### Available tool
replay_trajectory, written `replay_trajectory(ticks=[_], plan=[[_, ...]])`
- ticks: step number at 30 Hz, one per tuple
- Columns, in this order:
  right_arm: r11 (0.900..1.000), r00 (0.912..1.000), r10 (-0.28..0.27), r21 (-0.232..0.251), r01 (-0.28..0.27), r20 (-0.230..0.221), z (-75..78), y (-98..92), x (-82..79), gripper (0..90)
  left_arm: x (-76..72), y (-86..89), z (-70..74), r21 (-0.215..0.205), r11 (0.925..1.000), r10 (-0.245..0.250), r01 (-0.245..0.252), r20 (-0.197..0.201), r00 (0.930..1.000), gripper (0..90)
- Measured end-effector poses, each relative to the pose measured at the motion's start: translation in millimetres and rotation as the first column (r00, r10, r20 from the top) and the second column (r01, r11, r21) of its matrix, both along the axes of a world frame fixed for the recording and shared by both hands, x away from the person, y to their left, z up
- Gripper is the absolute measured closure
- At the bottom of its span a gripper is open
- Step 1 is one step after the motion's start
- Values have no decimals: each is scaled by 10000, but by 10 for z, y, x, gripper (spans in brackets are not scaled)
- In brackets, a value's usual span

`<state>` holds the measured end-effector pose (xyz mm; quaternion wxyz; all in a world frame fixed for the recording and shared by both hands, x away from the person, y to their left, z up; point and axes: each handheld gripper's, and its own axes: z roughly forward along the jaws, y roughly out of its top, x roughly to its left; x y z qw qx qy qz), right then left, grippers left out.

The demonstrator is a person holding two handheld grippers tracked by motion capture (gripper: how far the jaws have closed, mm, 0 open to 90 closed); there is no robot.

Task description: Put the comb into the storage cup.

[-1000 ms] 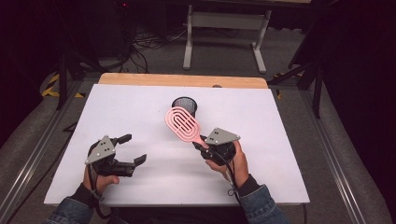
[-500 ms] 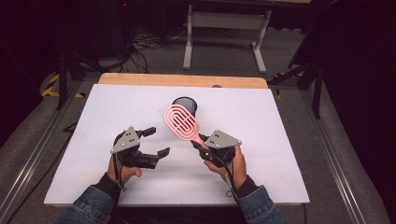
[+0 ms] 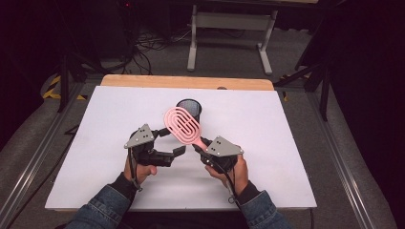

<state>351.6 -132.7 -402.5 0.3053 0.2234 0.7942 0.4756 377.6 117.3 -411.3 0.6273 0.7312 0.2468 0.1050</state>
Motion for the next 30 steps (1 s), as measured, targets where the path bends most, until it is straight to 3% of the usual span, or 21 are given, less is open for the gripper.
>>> replay_trajectory(ticks=[3,12,15,20,25,30], plan=[[10000,9998,30,-36,-30,181,-13,26,-18,698,44,-63,-6,-319,9995,-90,77,-423,9991,160],[9997,9984,75,-228,-62,565,-71,95,-54,697,77,-92,34,-1010,9948,-147,106,-400,9991,260],[9997,9975,62,-244,-45,702,-94,117,-65,697,86,-100,39,-1199,9927,-165,114,-413,9990,348],[9997,9942,54,-263,-26,1077,-87,120,-90,699,118,-30,49,-1912,9811,-398,287,-548,9977,556],[9998,9913,50,-186,-25,1314,-84,129,-109,702,73,-43,93,-2069,9753,-830,777,-172,9964,607],[9999,9898,162,-52,-156,1416,-80,131,-121,702,14,-52,151,-1900,9769,-948,977,243,9952,622]])
